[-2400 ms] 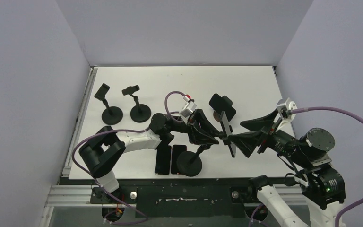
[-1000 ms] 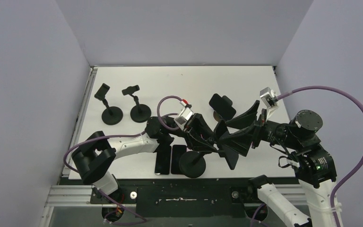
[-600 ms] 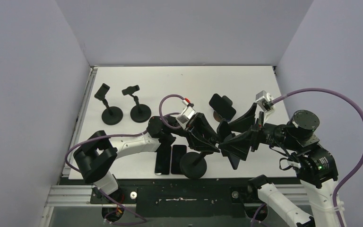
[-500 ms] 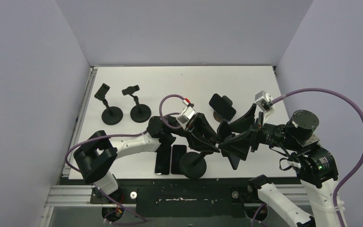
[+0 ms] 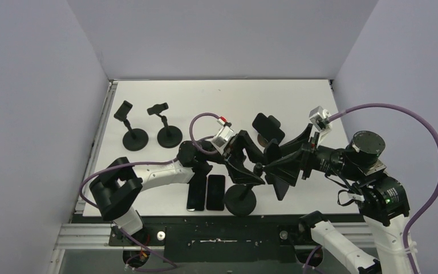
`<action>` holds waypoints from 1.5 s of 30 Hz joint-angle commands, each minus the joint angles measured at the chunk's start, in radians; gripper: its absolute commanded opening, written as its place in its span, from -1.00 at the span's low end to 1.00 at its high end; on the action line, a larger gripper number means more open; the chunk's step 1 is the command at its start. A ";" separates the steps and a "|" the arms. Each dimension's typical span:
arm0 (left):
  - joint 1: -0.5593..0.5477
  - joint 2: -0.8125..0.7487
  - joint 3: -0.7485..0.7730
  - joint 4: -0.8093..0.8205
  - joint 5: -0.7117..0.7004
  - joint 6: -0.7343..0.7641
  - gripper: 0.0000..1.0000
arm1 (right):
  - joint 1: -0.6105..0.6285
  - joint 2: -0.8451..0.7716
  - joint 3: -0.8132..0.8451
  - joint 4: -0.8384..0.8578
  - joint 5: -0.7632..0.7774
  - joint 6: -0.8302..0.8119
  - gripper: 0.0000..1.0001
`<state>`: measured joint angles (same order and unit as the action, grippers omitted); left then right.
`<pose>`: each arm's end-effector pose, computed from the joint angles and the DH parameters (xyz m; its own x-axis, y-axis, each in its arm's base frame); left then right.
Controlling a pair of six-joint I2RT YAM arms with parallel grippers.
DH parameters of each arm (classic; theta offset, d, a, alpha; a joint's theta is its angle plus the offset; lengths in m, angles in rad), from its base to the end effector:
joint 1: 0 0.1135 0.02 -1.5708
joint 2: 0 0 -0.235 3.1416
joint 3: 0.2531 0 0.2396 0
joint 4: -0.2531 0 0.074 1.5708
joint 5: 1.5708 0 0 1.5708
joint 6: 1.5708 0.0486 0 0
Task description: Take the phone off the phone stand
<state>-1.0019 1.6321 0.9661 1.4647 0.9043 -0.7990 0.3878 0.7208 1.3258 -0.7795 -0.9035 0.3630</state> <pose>0.1437 -0.2956 0.3265 -0.3158 -0.3286 -0.8901 0.8459 -0.5225 -0.1072 0.0806 0.0741 0.4318 -0.4876 0.0382 -0.8722 -0.8312 0.2854 0.4772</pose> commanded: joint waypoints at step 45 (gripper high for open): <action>-0.135 -0.240 -0.059 -0.717 -0.843 0.133 0.85 | -0.052 -0.087 -0.257 0.304 0.462 0.003 -0.35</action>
<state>-1.1259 1.3739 0.8326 0.7418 0.1104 -0.6331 0.3336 0.6628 1.0332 -0.6376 -0.4480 0.3519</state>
